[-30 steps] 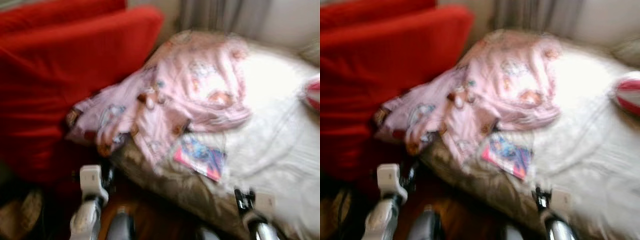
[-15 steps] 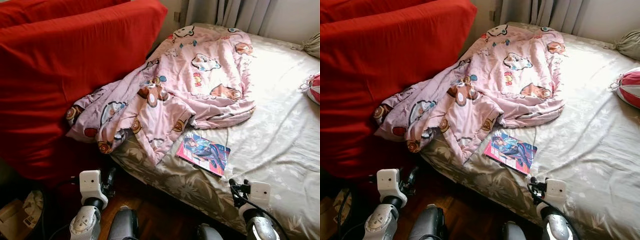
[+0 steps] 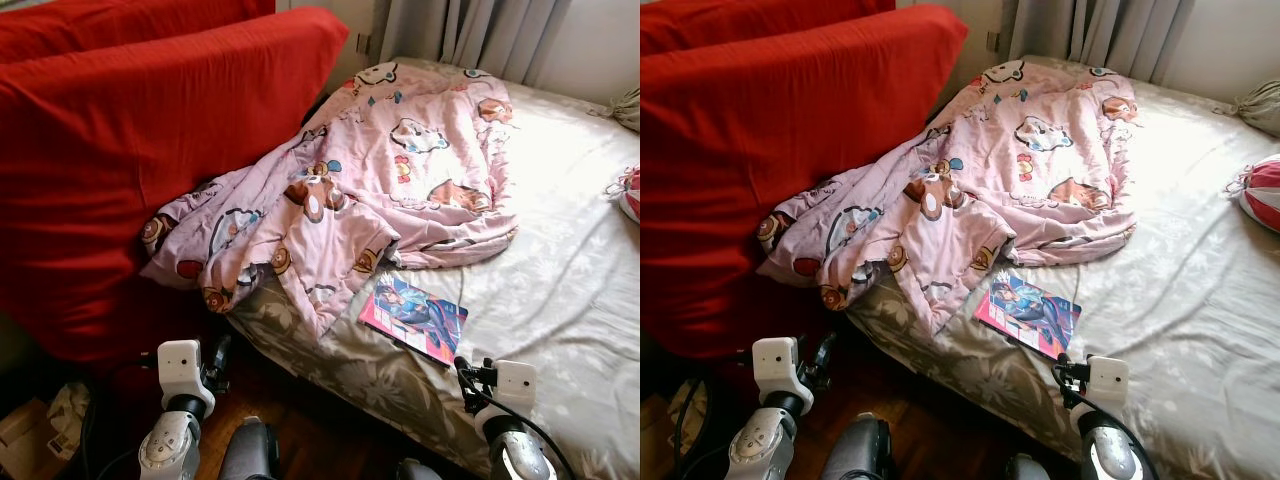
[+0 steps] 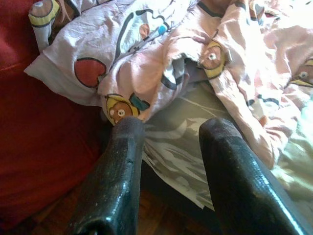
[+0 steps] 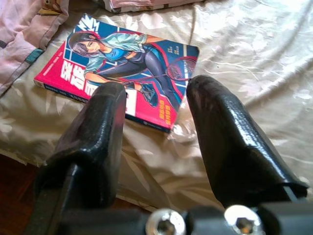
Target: Clean up the room
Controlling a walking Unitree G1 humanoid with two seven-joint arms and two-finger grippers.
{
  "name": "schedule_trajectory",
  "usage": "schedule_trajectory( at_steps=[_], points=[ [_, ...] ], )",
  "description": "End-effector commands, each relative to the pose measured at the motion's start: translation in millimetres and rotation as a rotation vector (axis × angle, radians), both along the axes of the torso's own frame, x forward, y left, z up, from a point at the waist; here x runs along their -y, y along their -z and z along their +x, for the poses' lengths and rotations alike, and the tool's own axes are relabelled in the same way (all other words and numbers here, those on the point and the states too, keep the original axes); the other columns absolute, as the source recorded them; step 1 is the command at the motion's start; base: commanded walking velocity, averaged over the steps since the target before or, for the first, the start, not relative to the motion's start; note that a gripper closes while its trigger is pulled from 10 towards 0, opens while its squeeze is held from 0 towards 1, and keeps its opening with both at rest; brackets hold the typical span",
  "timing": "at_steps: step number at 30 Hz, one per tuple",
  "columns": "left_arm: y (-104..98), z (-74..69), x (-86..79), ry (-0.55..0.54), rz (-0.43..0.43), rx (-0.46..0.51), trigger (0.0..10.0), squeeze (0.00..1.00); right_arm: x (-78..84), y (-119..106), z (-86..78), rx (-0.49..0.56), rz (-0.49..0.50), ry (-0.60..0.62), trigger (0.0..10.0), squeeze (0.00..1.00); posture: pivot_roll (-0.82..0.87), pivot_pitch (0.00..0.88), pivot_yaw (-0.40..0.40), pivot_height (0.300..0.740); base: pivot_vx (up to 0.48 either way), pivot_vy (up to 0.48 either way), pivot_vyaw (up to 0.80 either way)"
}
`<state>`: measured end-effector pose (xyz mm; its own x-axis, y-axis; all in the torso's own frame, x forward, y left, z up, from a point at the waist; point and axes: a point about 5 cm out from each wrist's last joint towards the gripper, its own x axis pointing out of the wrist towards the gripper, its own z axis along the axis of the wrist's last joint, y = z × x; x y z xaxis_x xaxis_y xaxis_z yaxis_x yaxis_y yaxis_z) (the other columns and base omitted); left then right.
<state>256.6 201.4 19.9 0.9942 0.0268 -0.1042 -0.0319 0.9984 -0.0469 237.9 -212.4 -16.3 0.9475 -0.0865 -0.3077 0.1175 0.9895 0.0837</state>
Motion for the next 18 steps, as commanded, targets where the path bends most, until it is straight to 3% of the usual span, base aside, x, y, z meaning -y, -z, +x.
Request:
schedule_trajectory(
  at_steps=[1, 16, 18],
  points=[
    [2.9, -1.6, -1.1, -0.004, -0.006, -0.015, 10.0, 0.00, 3.1, 2.3, -1.7, -0.017, 0.006, 0.019, 10.0, 0.00, 0.03, 0.140, -0.017, 0.644, 0.334, 0.000, 0.00],
    [2.4, -0.9, -0.7, 0.005, -0.003, -0.014, 10.0, 0.00, 9.9, 3.1, 1.3, -0.044, 0.013, 0.077, 10.0, 0.00, 0.02, 0.137, -0.009, 0.644, 0.334, 0.000, 0.00],
    [2.4, -1.2, -0.9, 0.007, -0.002, -0.014, 10.0, 0.00, 11.4, 4.6, 0.8, -0.056, 0.030, 0.098, 10.0, 0.00, 0.03, 0.136, -0.007, 0.644, 0.336, 0.000, -0.66]
  ],
)
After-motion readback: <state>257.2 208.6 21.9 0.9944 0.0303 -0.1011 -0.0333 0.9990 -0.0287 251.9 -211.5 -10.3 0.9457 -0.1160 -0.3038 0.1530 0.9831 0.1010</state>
